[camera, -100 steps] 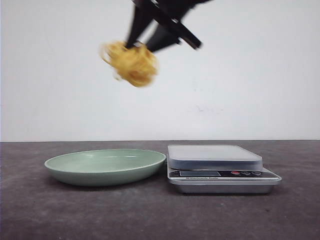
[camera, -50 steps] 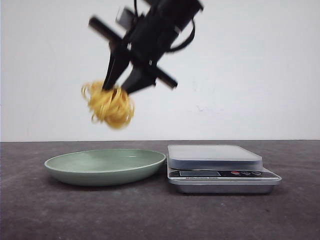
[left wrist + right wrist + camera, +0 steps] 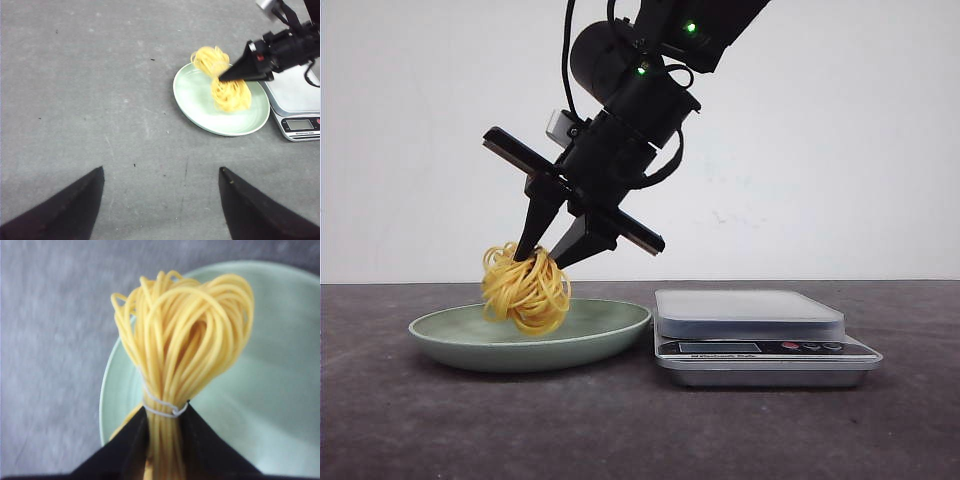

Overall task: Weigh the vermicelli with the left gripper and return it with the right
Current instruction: 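Carry the vermicelli with the right gripper onto the green plate and release, then raise the open right gripper away from the plate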

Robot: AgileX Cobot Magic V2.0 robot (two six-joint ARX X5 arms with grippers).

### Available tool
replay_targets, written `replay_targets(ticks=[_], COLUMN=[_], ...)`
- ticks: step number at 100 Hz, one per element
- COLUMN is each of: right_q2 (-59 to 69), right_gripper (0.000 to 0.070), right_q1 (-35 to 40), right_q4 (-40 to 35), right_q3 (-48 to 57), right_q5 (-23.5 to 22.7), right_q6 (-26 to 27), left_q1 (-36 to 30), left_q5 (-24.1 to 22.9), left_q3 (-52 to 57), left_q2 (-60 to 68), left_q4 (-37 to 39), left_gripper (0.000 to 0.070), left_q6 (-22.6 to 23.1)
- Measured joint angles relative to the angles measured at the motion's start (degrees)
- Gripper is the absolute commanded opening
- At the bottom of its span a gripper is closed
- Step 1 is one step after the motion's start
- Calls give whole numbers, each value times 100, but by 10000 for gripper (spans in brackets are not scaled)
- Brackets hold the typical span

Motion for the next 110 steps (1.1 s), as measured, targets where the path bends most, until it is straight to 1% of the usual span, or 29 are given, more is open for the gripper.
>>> replay_targets(ticks=[18, 28, 31, 33, 35, 41, 45, 48, 51, 76, 90, 98, 110], right_q2=[0, 0, 0, 0, 0, 0, 0, 0, 0, -9, -216, -570, -1353], right_gripper=[0, 1, 10, 29, 63, 204, 284, 321, 339, 344, 344, 344, 344], right_q1=[-11, -11, -9, -9, -9, -9, -7, -7, -7, -42, -136, -197, -330], right_q4=[79, 81, 83, 87, 90, 90, 92, 96, 96, 114, -170, -518, -1169], right_q3=[0, 0, 0, 0, 0, 0, 0, 0, 0, 0, 0, 0, 0], right_q5=[33, 39, 52, 57, 57, 68, 72, 72, 72, 229, 376, 699, 1438], right_q6=[402, 466, 472, 485, 492, 505, 505, 507, 507, 483, 243, -81, -765], left_q1=[0, 0, 0, 0, 0, 0, 0, 0, 0, 0, 0, 0, 0], left_q5=[-2, 0, -2, 0, 0, 0, 0, 0, 0, -2, 0, -2, -9], left_q3=[0, 0, 0, 0, 0, 0, 0, 0, 0, 0, 0, 0, 0], left_q2=[0, 0, 0, 0, 0, 0, 0, 0, 0, 0, 0, 0, 0], left_q4=[-2, -2, -2, -4, -4, -4, -4, -4, -7, -15, -15, -15, 7], left_gripper=[425, 425, 425, 425, 425, 425, 425, 425, 425, 425, 425, 425, 425], left_q6=[0, 0, 0, 0, 0, 0, 0, 0, 0, 0, 0, 0, 2])
